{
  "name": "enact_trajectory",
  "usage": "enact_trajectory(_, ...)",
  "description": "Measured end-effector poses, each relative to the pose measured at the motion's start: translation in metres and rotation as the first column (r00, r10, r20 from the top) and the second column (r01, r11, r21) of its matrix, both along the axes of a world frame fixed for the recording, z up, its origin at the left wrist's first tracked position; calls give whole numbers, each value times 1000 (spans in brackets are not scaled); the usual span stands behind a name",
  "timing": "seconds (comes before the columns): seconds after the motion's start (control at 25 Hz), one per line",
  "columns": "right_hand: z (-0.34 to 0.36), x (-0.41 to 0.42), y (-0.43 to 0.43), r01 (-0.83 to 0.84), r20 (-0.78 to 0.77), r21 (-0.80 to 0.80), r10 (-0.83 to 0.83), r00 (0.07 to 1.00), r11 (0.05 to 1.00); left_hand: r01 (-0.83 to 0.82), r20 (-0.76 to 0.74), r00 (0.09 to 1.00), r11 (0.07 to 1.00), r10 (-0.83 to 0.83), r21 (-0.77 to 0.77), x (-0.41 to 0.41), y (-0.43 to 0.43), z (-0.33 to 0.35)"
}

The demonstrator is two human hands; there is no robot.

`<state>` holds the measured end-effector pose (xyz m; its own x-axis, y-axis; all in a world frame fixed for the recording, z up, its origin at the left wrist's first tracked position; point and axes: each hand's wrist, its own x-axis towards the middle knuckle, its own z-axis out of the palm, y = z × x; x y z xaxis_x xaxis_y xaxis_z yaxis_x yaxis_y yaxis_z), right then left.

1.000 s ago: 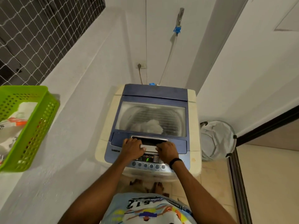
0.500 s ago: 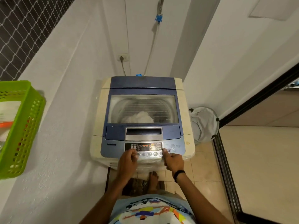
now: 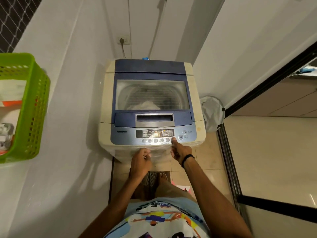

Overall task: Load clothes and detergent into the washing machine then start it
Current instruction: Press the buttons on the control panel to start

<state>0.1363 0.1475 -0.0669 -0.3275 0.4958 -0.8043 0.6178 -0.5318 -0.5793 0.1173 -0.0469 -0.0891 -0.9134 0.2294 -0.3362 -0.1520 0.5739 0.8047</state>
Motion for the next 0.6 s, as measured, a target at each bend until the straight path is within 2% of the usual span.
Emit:
enact_trajectory(0.4, -6, -24, 6, 206, 95, -104, -197, 976, 973, -154, 7, 988, 988, 154, -27, -24, -9, 13)
enact_trajectory(0.6, -2, -29, 1, 148, 84, -64, -142, 986, 987, -163, -11, 987, 985, 163, -55, -24, -4, 20)
